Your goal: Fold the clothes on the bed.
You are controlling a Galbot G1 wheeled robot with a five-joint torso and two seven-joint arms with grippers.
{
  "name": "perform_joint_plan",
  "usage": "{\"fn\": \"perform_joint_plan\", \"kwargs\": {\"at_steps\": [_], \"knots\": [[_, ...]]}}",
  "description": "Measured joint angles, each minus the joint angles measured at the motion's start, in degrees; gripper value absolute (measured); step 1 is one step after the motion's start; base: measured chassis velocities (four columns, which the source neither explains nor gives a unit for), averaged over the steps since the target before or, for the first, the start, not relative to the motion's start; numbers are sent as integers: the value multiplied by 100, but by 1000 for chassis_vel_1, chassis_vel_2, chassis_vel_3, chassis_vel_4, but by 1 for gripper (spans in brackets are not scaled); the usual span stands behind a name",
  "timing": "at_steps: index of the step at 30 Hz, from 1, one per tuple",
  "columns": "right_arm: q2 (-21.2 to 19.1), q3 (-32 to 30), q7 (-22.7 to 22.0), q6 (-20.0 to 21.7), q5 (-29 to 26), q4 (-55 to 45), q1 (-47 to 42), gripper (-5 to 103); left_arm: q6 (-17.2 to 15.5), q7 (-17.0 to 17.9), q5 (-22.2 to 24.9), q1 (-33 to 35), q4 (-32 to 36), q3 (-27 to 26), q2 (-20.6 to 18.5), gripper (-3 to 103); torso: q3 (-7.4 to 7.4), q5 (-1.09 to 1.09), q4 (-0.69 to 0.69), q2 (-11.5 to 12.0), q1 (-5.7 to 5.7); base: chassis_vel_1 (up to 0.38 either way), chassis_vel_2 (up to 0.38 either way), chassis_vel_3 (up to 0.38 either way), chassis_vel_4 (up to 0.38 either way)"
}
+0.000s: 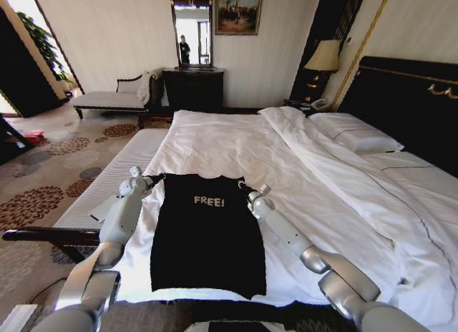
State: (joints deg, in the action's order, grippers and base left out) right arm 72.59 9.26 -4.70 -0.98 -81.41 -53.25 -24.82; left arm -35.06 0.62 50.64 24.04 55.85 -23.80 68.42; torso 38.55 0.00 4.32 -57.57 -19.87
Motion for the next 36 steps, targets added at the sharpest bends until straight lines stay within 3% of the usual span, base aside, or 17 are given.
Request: {"fn": "perform_joint_plan", "kwargs": {"at_steps": [12, 26, 36], "knots": [[-26, -62, 247, -268, 101, -63, 96, 1, 117, -14, 104, -19, 108, -12, -125, 0, 0, 0, -1, 0, 0, 0, 0, 0, 0], [-209, -136, 410, -728, 113, -271, 378, 1, 618, -72, 666, -296, 188, 14, -199, 0, 0, 0, 0, 0, 0, 0, 0, 0, 0], [-422, -144, 331, -808, 103, -624, 375, 1, 623, -16, 850, -301, 446, 121, -326, 0, -1, 1, -1, 0, -1, 0, 0, 0, 0]]}}
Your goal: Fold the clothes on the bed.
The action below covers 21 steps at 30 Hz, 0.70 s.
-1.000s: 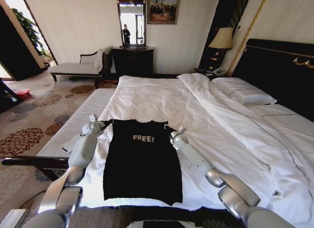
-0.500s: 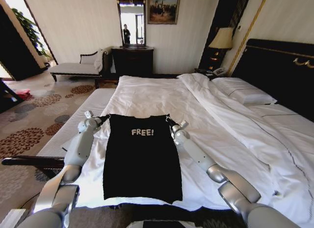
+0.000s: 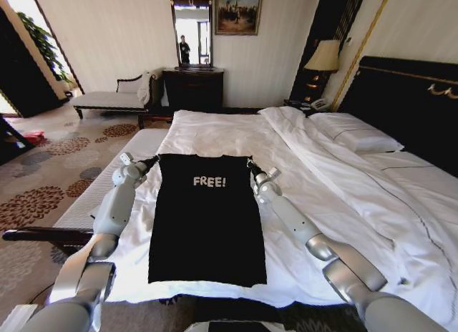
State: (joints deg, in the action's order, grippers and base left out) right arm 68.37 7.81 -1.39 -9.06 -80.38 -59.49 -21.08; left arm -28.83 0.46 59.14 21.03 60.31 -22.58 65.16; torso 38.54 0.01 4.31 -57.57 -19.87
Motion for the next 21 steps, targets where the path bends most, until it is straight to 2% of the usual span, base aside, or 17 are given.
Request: {"fn": "perform_joint_plan", "kwargs": {"at_steps": [3, 5, 7, 8, 9, 13, 21], "knots": [[-374, -11, -197, -12, 13, -700, -421, 1, -33, 123, 196, 529, 598, 30, -219, 0, 0, 1, 1, 0, 0, 0, 0, 0, 0], [-489, -14, -236, -12, 11, -895, -513, 1, -41, 150, 251, 649, 740, 32, -271, 0, 0, 1, 1, 0, 0, 0, 0, 0, 0], [-794, -19, -383, -5, 0, -1429, -763, 1, -70, 199, 401, 1097, 1275, 20, -458, 0, 1, -4, 1, 0, 1, 0, 0, 0, 0], [-950, -19, -459, 3, -1, -1694, -901, 1, -76, 212, 453, 1353, 1617, -24, -558, 0, 0, -2, 1, 0, 1, 0, 0, 0, 0], [-950, -19, -459, 3, -1, -1694, -901, 1, -76, 212, 453, 1353, 1617, -24, -558, 0, 0, -2, 1, 0, 1, 0, 0, 0, 0], [-1377, -110, -640, 17, 39, -2384, -1391, 1, -76, 238, 558, 2151, 2440, -264, -809, 0, -1, 0, 0, -1, 4, 0, 0, 0, 0], [-1518, -272, -799, 15, 195, -2720, -1942, 1, -118, 318, 561, 2955, 3005, -494, -908, 0, 0, -1, -1, 0, 2, 0, 0, 0, 0]]}}
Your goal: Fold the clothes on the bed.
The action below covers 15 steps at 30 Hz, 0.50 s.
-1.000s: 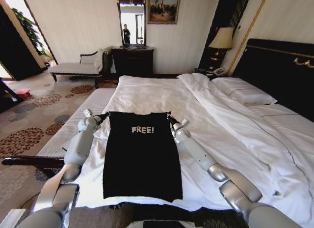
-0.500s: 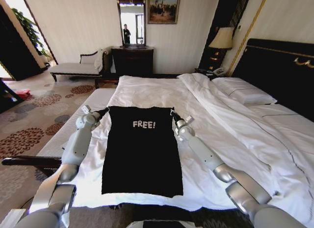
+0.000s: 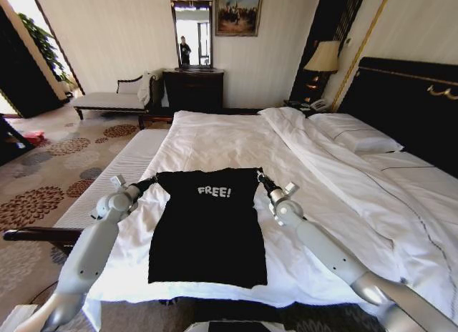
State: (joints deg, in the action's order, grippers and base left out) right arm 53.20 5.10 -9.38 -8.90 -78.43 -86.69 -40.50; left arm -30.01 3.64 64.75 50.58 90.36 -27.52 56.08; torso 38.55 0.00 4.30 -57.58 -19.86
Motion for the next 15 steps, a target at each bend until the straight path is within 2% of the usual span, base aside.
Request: {"fn": "perform_joint_plan", "kwargs": {"at_steps": [2, 7, 15], "knots": [[-23, -23, -39, -1, 12, -76, -92, 1, -9, 19, -2, 92, 77, -22, -18, 0, 0, 0, 1, 0, 0, 0, 0, 0, 0], [-288, -307, -214, -15, 146, -893, -994, 1, -133, 138, 144, 707, 754, -262, -253, 0, -1, 0, 3, -1, 1, 0, 0, 0, 0], [-500, -594, -307, -45, 294, -1478, -1696, 1, -203, 134, 36, 1629, 1404, -509, -615, 0, 0, 0, 0, -1, 0, 0, 0, 0, 0]]}}
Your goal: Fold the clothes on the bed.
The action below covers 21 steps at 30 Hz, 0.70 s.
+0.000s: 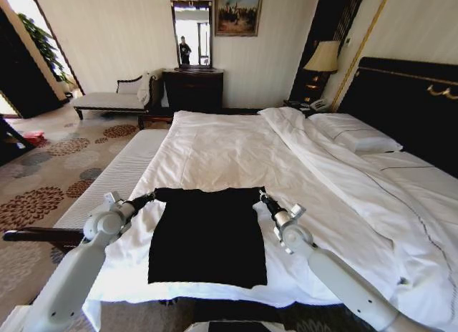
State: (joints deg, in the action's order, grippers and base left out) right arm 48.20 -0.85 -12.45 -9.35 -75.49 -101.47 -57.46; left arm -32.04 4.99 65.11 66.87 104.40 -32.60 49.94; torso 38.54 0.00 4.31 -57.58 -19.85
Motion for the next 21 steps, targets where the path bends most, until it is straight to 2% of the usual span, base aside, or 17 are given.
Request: {"fn": "perform_joint_plan", "kwargs": {"at_steps": [3, 8, 14, 21], "knots": [[-66, -134, -31, -15, 74, -242, -348, 1, -57, -55, -38, 564, 347, -184, -159, 0, 0, 0, 0, 0, 0, 0, 0, 0, 0], [-48, -240, -38, -41, 236, -304, -715, 1, -67, -143, -171, 1113, 537, -374, -202, 0, 0, 0, 1, 0, 0, 0, 0, 0, 0], [-2, -414, -40, -51, 324, -329, -1201, 1, -64, -275, -506, 1581, 642, -458, -174, 0, 0, 0, 1, 1, -1, 0, 0, 0, 0], [55, -573, -40, -78, 445, -384, -1665, 1, -44, -329, -674, 1818, 710, -472, -104, 0, 0, 0, 1, 1, -1, 0, 0, 0, 0]]}}
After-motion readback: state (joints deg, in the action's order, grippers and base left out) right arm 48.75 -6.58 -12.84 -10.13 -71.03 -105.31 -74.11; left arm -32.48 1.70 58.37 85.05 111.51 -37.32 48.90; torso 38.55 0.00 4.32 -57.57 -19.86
